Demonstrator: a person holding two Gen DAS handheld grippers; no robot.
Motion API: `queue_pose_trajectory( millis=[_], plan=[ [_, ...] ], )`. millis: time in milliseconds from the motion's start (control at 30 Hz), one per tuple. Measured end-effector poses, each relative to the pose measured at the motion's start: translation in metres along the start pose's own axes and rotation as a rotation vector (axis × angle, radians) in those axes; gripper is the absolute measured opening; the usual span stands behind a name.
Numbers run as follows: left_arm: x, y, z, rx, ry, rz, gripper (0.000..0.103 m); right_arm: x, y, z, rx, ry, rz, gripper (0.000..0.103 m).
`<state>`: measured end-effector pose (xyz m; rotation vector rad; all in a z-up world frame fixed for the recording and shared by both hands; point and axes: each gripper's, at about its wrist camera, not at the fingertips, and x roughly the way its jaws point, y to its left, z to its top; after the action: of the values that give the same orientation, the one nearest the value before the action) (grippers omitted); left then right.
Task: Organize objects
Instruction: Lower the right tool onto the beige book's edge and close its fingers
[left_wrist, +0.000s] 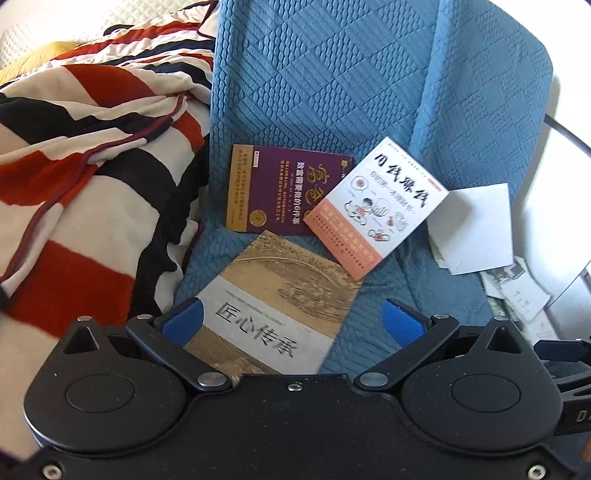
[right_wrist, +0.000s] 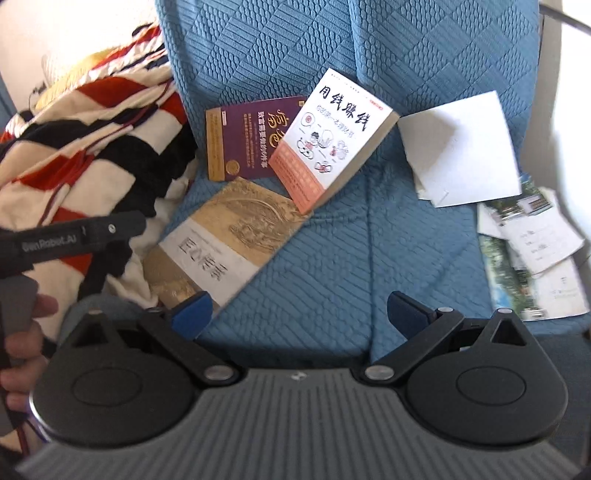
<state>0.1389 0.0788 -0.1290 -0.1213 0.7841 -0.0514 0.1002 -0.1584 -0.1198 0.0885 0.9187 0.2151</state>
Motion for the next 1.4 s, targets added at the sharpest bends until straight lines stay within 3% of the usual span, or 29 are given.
queue_pose_trajectory(
  millis=[133, 233, 433, 700, 767, 833, 1100, 1400],
  plan=[
    [0.034, 0.012, 0.005, 0.041, 0.043, -0.001, 0.103, 0.028, 0.005, 0.004, 0.037, 0.039, 0.042, 0.103],
    [0.063, 0.02, 0.007, 0.055, 0.095, 0.039, 0.103, 0.052, 0.011, 0.006, 0.07, 0.083, 0.078, 0.103],
    [0.107, 0.036, 0.004, 0.086, 0.17, -0.03, 0.103, 0.096, 0.031, 0.005, 0.098, 0.152, 0.1, 0.103],
    [0.152, 0.043, 0.001, 0.139, 0.255, -0.071, 0.102, 0.139, 0.048, 0.002, 0.141, 0.203, 0.059, 0.098],
    [0.159, 0.043, 0.002, 0.15, 0.265, -0.082, 0.102, 0.149, 0.049, 0.0, 0.17, 0.214, 0.069, 0.093],
    [0.165, 0.041, 0.002, 0.178, 0.269, -0.047, 0.102, 0.158, 0.052, -0.002, 0.185, 0.223, 0.066, 0.08],
    [0.188, 0.046, 0.003, 0.218, 0.318, 0.017, 0.101, 0.182, 0.058, -0.011, 0.263, 0.279, 0.107, 0.068],
    [0.203, 0.061, 0.005, 0.166, 0.393, 0.015, 0.077, 0.188, 0.058, -0.018, 0.311, 0.298, 0.149, 0.068]
  ],
)
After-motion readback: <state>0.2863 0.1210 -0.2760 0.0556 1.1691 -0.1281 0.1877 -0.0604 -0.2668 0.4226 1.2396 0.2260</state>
